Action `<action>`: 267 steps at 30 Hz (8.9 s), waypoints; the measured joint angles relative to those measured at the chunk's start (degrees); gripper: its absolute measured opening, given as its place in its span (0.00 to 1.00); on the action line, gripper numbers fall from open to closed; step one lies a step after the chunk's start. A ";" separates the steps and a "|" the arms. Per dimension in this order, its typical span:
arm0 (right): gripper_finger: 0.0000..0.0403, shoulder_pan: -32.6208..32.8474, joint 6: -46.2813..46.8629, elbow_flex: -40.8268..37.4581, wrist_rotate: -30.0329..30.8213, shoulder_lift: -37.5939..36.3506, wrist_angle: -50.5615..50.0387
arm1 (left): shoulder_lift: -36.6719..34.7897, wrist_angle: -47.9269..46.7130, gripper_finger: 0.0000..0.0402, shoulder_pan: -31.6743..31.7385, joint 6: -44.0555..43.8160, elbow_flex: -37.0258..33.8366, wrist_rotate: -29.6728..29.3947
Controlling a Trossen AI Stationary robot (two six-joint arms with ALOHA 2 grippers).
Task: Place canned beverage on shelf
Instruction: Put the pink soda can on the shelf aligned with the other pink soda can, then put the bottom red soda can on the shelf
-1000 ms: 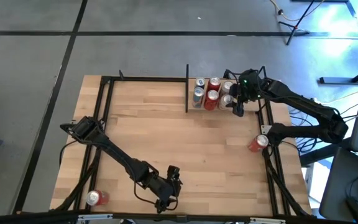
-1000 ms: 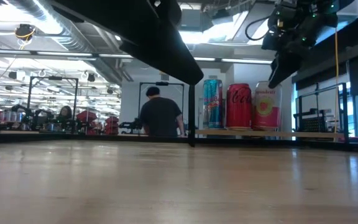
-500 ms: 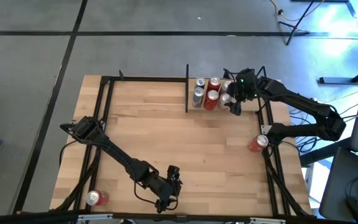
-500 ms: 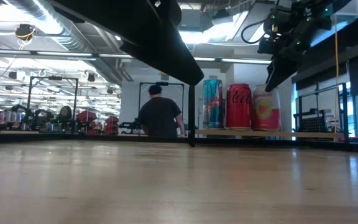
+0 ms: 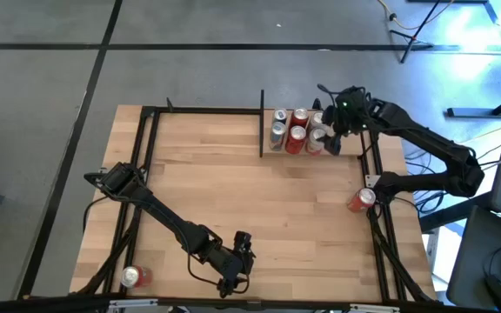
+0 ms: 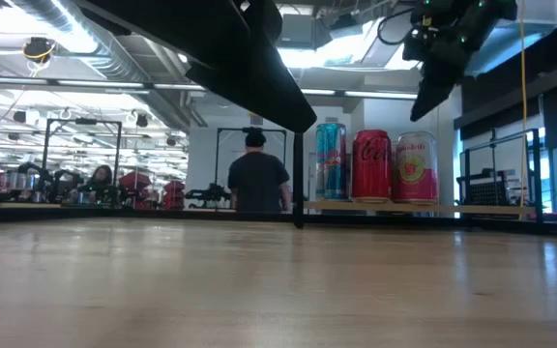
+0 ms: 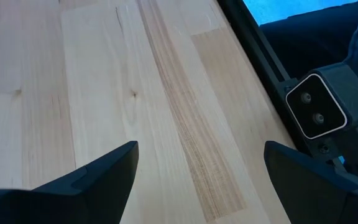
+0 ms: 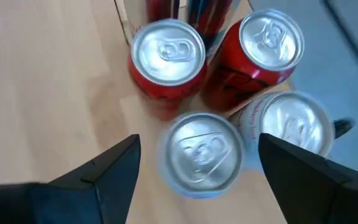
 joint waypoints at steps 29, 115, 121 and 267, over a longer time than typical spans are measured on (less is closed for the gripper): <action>0.76 20.16 27.92 -13.62 33.88 -2.51 4.74 | 0.00 1.49 0.84 -0.09 -2.65 0.04 -0.68; 0.76 70.74 20.95 -28.62 25.30 13.98 101.68 | -6.31 -72.45 0.84 -23.33 -88.52 19.80 20.32; 0.76 70.75 25.13 -28.62 25.29 16.19 101.58 | -7.48 -72.48 0.84 -27.89 -96.60 19.80 20.22; 0.76 74.50 18.58 -28.73 22.74 21.29 88.61 | 13.75 71.51 0.68 9.99 5.01 -21.79 -2.45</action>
